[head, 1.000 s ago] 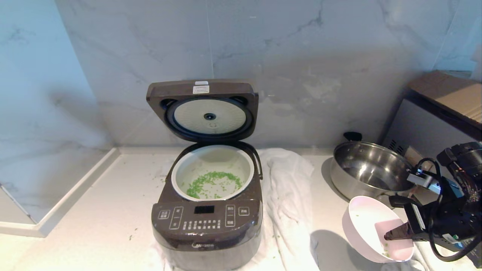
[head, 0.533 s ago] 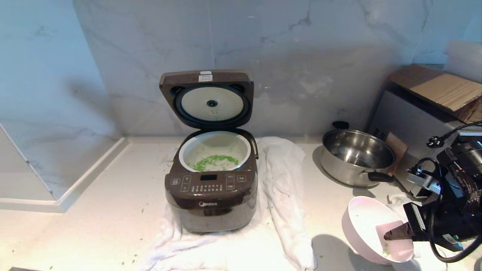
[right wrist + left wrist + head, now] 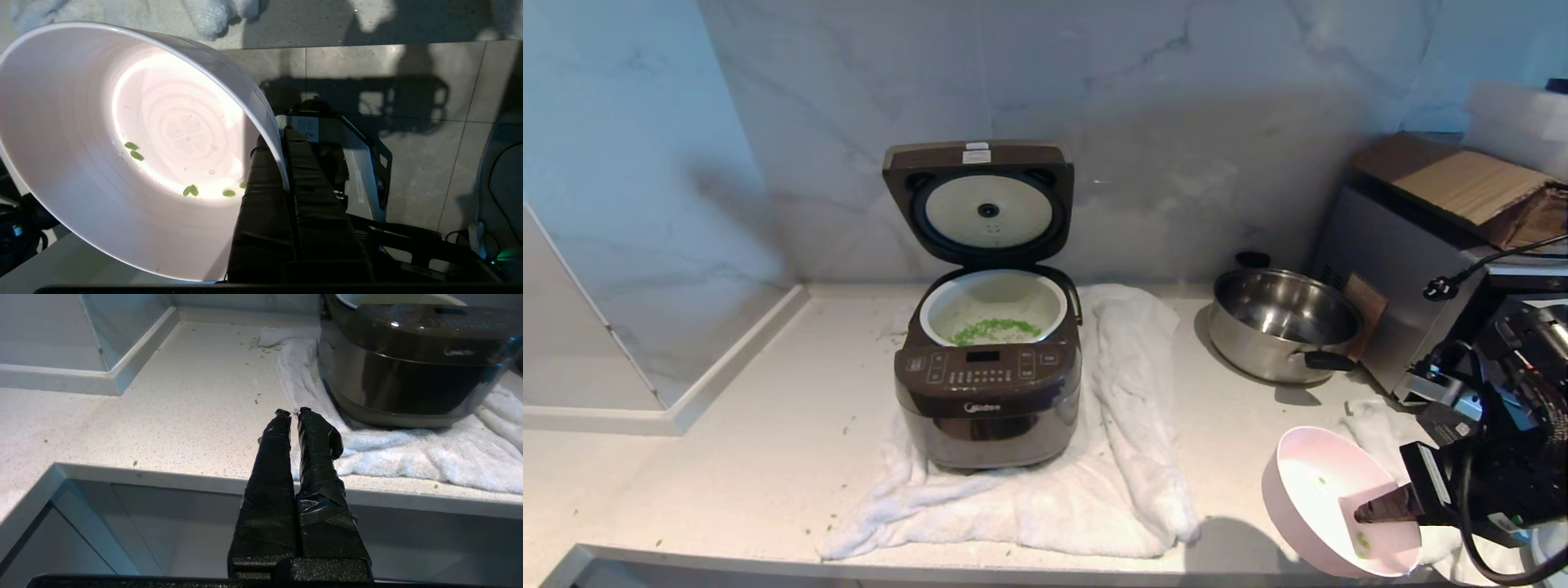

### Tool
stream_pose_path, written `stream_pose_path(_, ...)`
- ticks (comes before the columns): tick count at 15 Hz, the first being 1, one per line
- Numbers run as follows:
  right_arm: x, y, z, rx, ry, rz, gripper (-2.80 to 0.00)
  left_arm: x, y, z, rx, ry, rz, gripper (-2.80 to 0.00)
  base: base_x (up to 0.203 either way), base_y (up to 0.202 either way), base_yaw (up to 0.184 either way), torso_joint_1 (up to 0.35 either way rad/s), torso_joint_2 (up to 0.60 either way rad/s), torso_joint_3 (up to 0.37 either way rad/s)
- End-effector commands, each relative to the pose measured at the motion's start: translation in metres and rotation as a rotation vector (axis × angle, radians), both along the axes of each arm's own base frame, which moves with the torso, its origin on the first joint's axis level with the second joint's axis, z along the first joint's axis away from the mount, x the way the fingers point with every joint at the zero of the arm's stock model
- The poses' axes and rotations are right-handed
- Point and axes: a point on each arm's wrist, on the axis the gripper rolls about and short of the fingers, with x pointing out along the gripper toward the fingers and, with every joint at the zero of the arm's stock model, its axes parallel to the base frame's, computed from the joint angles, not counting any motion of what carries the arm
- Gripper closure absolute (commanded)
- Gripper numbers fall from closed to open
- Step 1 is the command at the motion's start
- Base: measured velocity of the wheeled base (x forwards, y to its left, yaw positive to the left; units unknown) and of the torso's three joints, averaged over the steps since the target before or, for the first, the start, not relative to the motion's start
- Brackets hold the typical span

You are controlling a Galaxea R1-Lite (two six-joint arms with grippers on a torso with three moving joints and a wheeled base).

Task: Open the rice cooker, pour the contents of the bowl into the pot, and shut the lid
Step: Place the bowl on the table

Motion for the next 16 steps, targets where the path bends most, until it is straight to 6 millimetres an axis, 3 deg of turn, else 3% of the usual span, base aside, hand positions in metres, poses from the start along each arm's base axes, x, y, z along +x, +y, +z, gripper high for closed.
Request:
stream_pose_path(1, -0.0018, 0.0006, -0.0007, 0.004, 0.008, 0.003, 0.00, 0.0000, 0.0000, 0.0000, 0.000, 0.000, 0.001, 0.00, 0.000, 0.000, 0.000, 0.000, 0.00, 0.000)
stream_pose_path(10, -0.0014, 0.0018, -0.0018, 0.004, 0.013, 0.008, 0.00, 0.0000, 0.0000, 0.0000, 0.000, 0.000, 0.000, 0.00, 0.000, 0.000, 0.000, 0.000, 0.00, 0.000)
stream_pose_path(16, 0.0003, 0.0026, -0.0021, 0.024, 0.014, 0.018, 0.00, 0.0000, 0.0000, 0.0000, 0.000, 0.000, 0.000, 0.00, -0.004, -0.010, 0.153, 0.006, 0.01, 0.002)
